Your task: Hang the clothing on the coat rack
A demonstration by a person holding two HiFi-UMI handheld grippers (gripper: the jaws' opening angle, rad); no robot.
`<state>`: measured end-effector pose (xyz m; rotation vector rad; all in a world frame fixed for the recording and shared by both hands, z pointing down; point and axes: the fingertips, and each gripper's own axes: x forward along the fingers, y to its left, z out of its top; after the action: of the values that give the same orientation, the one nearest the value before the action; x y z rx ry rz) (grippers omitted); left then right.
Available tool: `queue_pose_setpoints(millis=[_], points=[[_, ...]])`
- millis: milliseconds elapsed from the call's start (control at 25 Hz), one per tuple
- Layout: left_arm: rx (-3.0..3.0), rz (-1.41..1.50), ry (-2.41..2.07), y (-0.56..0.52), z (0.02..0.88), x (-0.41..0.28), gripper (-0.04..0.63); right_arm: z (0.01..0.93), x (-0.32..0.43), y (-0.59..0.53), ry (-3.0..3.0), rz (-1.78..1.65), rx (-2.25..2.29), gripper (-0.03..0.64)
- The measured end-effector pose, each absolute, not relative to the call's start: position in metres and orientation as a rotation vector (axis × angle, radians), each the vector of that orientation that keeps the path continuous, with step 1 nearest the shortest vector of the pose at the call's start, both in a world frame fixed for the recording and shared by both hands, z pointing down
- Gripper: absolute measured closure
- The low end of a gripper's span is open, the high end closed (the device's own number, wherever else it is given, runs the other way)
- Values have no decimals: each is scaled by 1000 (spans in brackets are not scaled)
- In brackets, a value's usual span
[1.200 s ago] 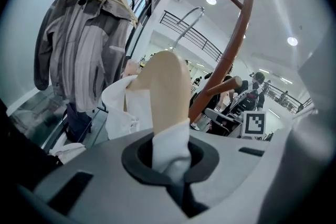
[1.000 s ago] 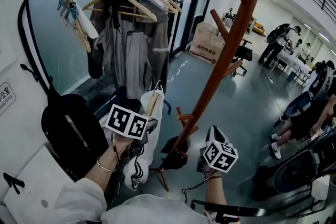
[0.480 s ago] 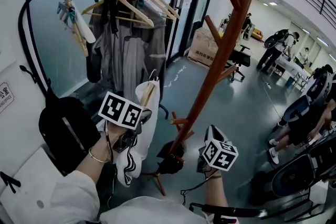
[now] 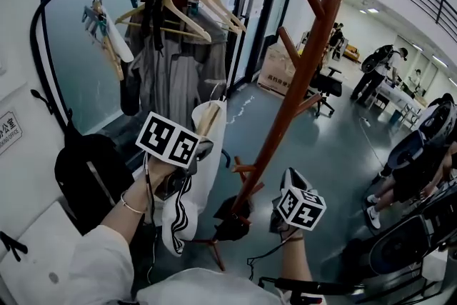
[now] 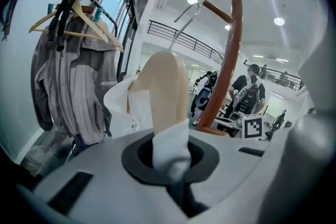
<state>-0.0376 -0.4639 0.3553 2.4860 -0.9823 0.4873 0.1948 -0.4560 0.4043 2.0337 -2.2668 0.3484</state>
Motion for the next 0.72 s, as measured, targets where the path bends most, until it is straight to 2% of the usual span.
queue_pose_setpoints(millis=[720], points=[[2536, 504, -935, -479, 314, -19, 581, 392, 195, -462, -2306, 349, 2038, 594]])
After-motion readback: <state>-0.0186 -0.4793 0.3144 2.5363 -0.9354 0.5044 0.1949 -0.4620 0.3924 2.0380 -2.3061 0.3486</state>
